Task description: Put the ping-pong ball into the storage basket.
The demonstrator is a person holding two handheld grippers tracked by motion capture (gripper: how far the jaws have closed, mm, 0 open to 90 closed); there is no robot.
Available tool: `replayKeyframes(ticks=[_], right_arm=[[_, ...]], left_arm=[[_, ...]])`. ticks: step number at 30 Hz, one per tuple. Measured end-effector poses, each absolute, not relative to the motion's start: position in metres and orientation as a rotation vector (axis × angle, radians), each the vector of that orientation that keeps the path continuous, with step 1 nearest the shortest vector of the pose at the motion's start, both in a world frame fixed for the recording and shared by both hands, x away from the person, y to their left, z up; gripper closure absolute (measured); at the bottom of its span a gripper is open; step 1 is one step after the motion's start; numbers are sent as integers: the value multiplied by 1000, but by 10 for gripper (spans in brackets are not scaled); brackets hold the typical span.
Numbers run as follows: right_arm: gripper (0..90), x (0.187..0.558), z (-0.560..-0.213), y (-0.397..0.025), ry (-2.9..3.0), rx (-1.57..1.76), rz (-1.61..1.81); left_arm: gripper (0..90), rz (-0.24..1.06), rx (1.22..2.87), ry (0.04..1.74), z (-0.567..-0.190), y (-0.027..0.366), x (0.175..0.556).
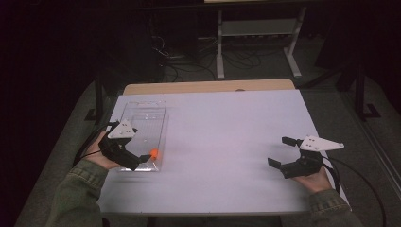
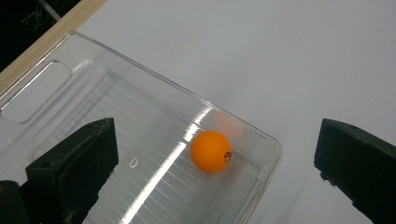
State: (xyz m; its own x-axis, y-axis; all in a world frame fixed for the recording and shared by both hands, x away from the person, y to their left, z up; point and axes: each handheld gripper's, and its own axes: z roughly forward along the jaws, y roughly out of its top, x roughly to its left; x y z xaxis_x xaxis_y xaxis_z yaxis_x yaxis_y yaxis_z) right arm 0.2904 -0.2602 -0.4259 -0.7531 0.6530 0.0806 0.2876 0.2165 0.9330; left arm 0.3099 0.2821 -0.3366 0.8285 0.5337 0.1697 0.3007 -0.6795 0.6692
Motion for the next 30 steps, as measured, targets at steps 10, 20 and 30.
replayKeyframes(ticks=[10, 20, 30], right_arm=[[0, 291, -426, -260, 2173, 878, 1546], [0, 291, -427, -260, 2178, 882, 1543], [0, 290, -427, -260, 2176, 883, 1542]], left_arm=[[0, 446, 2321, 581, -342, 284, 299], [0, 438, 2268, 563, -353, 287, 295], [0, 454, 2212, 593, -365, 292, 295]])
